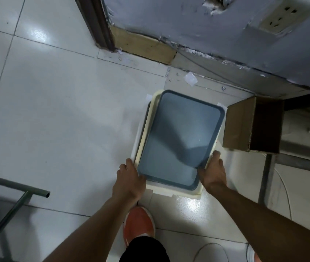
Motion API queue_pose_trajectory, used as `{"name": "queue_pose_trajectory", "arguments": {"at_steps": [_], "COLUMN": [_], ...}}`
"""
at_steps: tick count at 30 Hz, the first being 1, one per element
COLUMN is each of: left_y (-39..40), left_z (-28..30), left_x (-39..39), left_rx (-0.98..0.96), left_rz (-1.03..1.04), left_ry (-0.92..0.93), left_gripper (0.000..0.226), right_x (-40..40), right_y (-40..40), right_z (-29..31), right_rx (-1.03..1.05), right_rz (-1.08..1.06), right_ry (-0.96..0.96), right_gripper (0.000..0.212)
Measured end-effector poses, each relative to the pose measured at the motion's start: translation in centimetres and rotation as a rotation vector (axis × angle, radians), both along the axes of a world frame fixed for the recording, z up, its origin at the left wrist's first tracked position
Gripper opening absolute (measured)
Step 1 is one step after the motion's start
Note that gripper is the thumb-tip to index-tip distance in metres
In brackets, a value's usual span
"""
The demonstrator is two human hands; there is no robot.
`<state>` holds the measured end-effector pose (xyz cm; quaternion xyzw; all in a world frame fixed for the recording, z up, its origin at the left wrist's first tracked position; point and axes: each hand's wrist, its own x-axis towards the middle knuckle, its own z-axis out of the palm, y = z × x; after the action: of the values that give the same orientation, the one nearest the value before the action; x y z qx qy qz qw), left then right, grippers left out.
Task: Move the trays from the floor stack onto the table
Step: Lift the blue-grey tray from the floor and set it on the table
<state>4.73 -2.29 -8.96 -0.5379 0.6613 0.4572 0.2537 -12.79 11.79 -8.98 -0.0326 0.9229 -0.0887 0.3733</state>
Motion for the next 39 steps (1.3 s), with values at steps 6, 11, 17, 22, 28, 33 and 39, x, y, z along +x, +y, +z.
{"name": "queue_pose_trajectory", "arguments": {"at_steps": [6,11,17,22,28,33,39], "left_y": [-1.0,-1.6,-1.2,-0.3,1.6,-1.3,-3.3], "left_z": [0.2,1.9,5.6,8.9,15.0,23.9,38.7], "left_x": [0.4,0.3,-0.4,-0.2,3.3,2.9,0.9], "left_rx": [0.120,0.279,0.409,0.187,0.053,-0.394,-0.498], "left_rz": [-0.041,0.005,0.128,0.185,0.152,0.189,0.276], "left_ry": [0.004,-0.021,0.123,0.055,-0.104,-0.063,-0.070], "left_gripper": [0.048,0.062,0.054,0.042,0.045,0.054,0.048], "right_x": [-9.3,-11.9,-8.2,-6.6,0.7,1.5,-0.8], "right_y": [-6.5,-9.2,-9.3,-8.5,-4.9,-7.5,-9.2], "right_z": [-1.8,3.4,6.7,9.7,13.1,23.6,40.7], "right_rx": [-0.282,-0.176,-0.195,-0.365,-0.216,-0.413,-0.649], "right_rz": [-0.404,-0.127,0.017,-0.393,-0.493,-0.521,-0.437], "right_ry": [0.089,0.081,0.126,-0.098,-0.152,-0.222,-0.303], "right_gripper": [0.091,0.050,0.043,0.036,0.036,0.028,0.013]}}
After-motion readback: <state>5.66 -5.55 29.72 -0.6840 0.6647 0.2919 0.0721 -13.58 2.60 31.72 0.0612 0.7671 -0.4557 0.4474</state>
